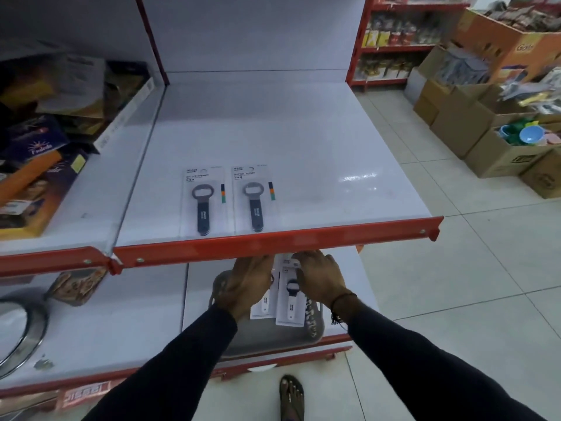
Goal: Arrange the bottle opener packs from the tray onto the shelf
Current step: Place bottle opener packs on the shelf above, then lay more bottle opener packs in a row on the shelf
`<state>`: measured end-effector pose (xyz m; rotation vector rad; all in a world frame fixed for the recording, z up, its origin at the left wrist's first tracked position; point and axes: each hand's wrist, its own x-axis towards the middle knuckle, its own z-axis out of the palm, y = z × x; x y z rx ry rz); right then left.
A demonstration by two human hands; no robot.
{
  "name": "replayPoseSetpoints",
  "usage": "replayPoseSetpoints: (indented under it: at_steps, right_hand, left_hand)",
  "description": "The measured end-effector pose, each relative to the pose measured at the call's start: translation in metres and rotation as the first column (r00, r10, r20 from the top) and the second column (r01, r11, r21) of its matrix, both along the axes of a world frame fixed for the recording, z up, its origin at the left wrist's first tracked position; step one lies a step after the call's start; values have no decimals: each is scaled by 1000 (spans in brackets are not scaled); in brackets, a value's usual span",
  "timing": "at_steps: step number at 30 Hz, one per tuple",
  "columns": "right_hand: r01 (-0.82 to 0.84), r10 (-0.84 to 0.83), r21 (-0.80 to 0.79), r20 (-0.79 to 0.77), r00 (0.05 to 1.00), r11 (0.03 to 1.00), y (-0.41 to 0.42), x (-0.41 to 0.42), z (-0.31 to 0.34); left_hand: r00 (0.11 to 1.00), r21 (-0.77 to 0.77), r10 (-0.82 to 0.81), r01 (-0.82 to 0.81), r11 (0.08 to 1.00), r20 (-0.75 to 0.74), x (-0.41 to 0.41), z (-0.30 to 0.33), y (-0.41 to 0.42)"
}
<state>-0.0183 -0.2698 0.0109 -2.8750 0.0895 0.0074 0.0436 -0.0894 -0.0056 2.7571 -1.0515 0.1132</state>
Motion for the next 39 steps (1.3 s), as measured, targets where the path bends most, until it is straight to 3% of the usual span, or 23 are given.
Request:
replayPoseSetpoints:
  at_steps: [2,4,6,8,9,11,13,16,19,23,30,33,35,37,39]
  right_hand:
    - [-7,7,81,-2,1000,997,3,-11,10]
    - [-33,41,135,-52,998,990,10,-32,24]
    - [-90,95,157,-20,995,983,17,-55,39]
    - [-130,125,123,47,991,984,22,-78,59]
    - [-131,121,111,90,989,985,22,-87,72]
    - [-116,94,107,192,977,987,21,-101,110]
    - [-82,30,175,283,959,981,17,-107,155]
    - [-40,-110,374,371,922,926,1,-93,225]
    - [19,-239,516,363,900,856,-20,-51,277]
    - [133,-293,463,294,910,876,-47,14,303]
    - [204,-223,293,33,974,934,-77,76,260]
    - [104,-103,20,-65,993,994,-84,78,236]
    - [63,-66,-94,-30,997,994,-83,77,233]
    - [-5,4,17,56,998,1000,-71,73,237]
    - [-122,121,176,16,993,977,-47,70,245]
  left_hand:
    - [995,17,-9,8,1000,97,-14,1,14]
    - [999,-122,33,-38,992,-40,-36,7,27]
    - [920,-346,88,-230,909,-381,-59,31,31]
    - [889,-374,45,-237,897,-456,-81,54,41]
    - [916,-355,15,-170,919,-401,-92,69,49]
    - [991,-298,-25,-15,954,-129,-106,107,58]
    - [990,-293,-73,107,950,123,-111,155,54]
    - [993,-527,-3,65,848,118,-89,233,33]
    - [997,-599,75,-41,800,33,-43,291,3]
    - [972,-465,164,-224,857,-167,31,314,-41]
    - [933,-194,171,-240,951,-315,76,260,-71]
    - [934,-41,111,-133,990,-339,83,240,-71]
    - [948,22,81,-78,997,-309,92,242,-54]
    - [925,21,66,-63,998,-374,101,255,-22]
    - [879,112,66,-15,994,-473,105,269,18]
